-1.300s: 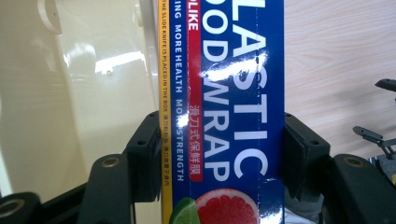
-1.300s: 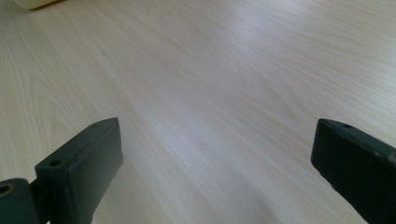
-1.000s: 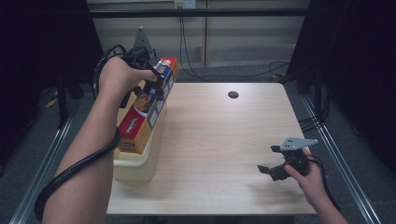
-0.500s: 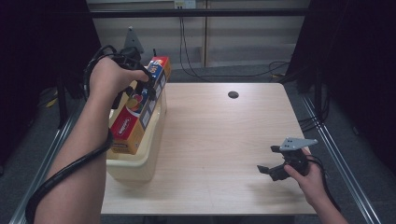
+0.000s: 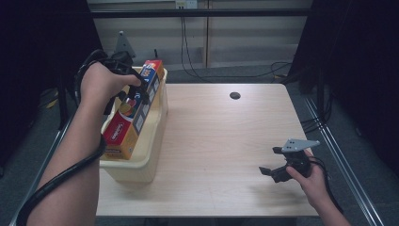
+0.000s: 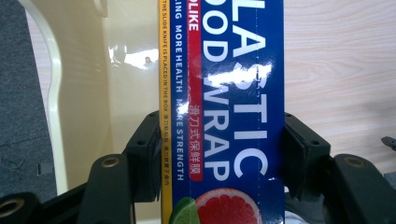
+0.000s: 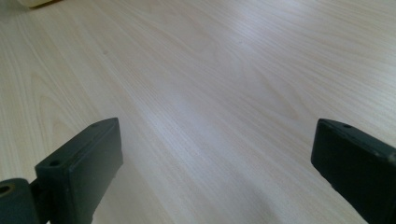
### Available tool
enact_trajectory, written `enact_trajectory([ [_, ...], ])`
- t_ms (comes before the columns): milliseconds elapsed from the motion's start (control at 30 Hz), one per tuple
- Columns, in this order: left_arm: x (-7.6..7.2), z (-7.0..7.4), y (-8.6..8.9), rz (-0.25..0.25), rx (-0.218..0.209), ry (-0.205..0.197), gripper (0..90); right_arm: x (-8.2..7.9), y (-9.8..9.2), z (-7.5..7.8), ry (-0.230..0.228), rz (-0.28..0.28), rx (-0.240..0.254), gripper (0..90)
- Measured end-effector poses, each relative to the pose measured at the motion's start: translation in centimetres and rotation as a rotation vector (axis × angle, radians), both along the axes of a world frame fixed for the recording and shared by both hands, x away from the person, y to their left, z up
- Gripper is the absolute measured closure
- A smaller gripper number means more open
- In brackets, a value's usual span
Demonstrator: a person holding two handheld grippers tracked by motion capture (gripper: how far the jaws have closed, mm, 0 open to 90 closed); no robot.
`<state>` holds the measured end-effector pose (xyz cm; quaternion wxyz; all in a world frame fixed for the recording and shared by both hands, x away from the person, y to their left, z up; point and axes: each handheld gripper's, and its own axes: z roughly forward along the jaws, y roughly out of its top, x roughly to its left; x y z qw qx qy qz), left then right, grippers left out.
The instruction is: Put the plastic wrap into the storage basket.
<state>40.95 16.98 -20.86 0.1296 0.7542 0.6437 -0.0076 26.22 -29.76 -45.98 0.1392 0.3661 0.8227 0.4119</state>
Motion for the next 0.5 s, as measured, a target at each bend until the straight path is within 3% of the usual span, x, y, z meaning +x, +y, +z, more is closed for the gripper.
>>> enact_trajectory([
  [500, -0.4, -1.0, 1.8, 0.017, 0.01, 0.008, 40.9, 0.0, 0.0, 0.0, -0.002, -0.004, 0.003, 1.9],
])
